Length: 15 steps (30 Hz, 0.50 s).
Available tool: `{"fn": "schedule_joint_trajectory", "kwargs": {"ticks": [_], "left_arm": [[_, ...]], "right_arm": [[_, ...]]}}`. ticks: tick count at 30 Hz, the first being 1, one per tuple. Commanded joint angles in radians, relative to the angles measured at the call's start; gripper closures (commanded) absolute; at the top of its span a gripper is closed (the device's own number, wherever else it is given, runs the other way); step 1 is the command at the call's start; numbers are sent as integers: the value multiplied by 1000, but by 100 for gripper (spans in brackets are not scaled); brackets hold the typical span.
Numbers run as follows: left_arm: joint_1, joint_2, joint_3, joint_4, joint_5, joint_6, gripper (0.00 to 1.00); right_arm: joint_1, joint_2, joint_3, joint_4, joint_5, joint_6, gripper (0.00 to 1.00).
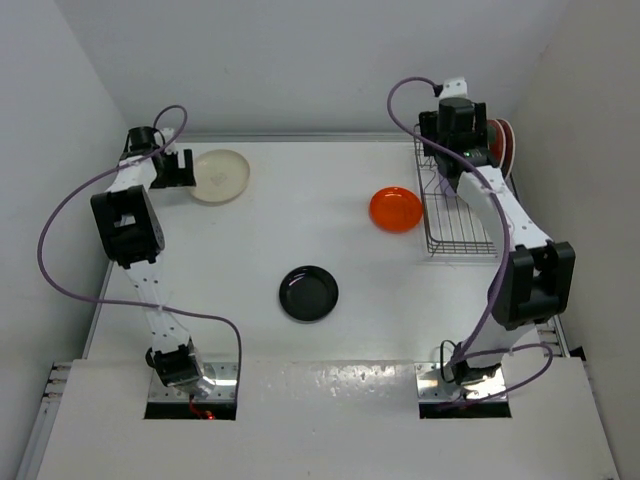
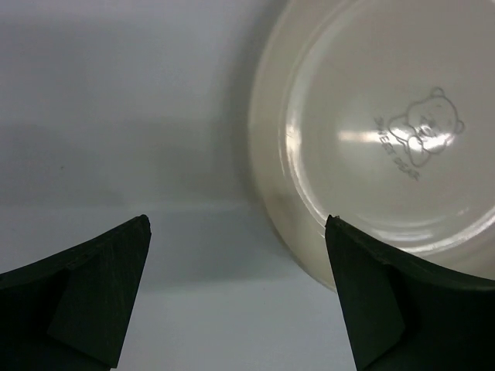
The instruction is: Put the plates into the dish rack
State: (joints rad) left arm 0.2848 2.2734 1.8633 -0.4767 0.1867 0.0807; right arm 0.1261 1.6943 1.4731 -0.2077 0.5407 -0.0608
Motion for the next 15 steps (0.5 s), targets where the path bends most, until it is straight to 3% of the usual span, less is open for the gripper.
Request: {"fn": "schedule_joint_trajectory", "kwargs": {"ticks": [1,5,8,12,13,15], "left_arm": [[5,46,91,56,40,-50,0],[5,110,125,56,51,-50,0],[5,135,125,56,103,-39,11],[5,156,114,47,175,-39,39],[5,167,114,47,186,-39,52],[5,167,114,27,223,-39,67]], "right_arm": [[46,-65,16,28,-7,-11,12],[72,-100,-14,25,-5,10,12],[90,-142,-39,28,1,19,12],[102,-171,-43,40,2,21,12],[110,-176,-42,41,-2,21,12],[116,-180,-34,39,-18,27,12]]}}
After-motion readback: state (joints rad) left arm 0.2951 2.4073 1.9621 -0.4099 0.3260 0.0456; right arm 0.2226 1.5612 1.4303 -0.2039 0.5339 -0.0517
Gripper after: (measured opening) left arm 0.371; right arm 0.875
